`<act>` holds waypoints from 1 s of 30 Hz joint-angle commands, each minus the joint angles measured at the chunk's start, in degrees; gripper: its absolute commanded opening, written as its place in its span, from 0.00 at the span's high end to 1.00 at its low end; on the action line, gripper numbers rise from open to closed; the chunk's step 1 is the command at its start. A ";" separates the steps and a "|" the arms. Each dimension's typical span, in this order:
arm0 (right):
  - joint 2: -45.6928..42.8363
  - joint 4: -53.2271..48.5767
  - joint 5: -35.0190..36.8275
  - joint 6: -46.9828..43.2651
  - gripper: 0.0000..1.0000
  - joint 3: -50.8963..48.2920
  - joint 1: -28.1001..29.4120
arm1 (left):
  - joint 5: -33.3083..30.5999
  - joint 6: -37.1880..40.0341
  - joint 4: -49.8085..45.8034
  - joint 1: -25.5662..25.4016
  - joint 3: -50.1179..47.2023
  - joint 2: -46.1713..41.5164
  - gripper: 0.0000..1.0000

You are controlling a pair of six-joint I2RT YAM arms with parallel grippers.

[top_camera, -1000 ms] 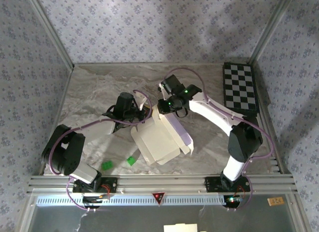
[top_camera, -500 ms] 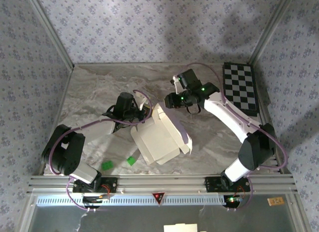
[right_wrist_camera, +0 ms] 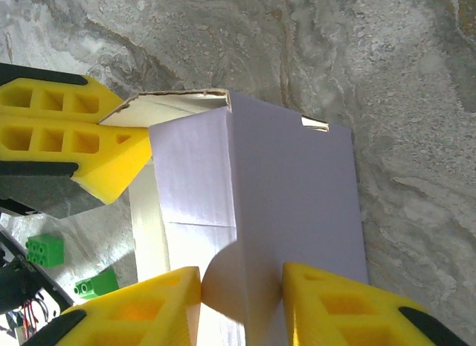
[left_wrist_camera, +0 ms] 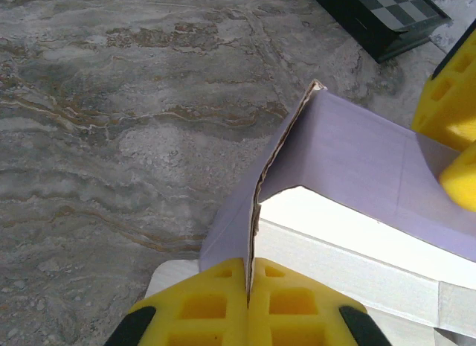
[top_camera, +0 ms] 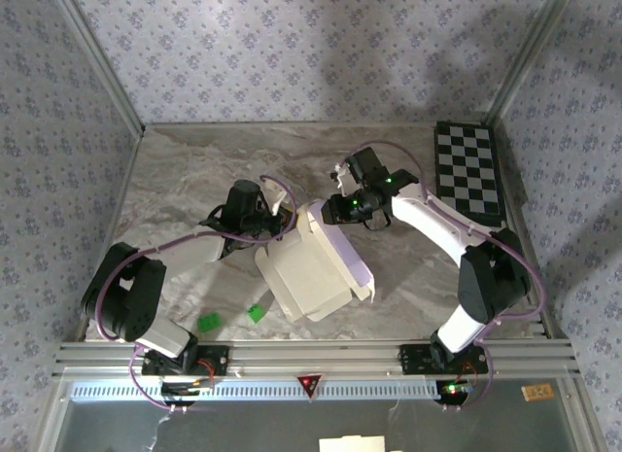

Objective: Fold the paper box

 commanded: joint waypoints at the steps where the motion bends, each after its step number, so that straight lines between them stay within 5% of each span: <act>1: 1.25 0.84 -0.59 -0.31 0.68 -1.85 -0.40 | 3.84 1.57 -6.82 -1.31 0.23 0.38 0.92; 12: 1.00 2.90 -0.52 0.04 0.69 -3.27 -0.70 | 0.03 2.01 -16.30 -1.37 9.30 -2.43 0.57; 21: 1.54 3.20 -0.20 0.09 0.68 -3.25 -0.71 | -0.92 1.04 -24.92 0.56 20.69 -0.12 0.44; 30: 2.00 3.29 0.10 0.56 0.68 -2.60 -0.70 | 4.09 0.00 -33.05 2.12 30.58 10.53 0.47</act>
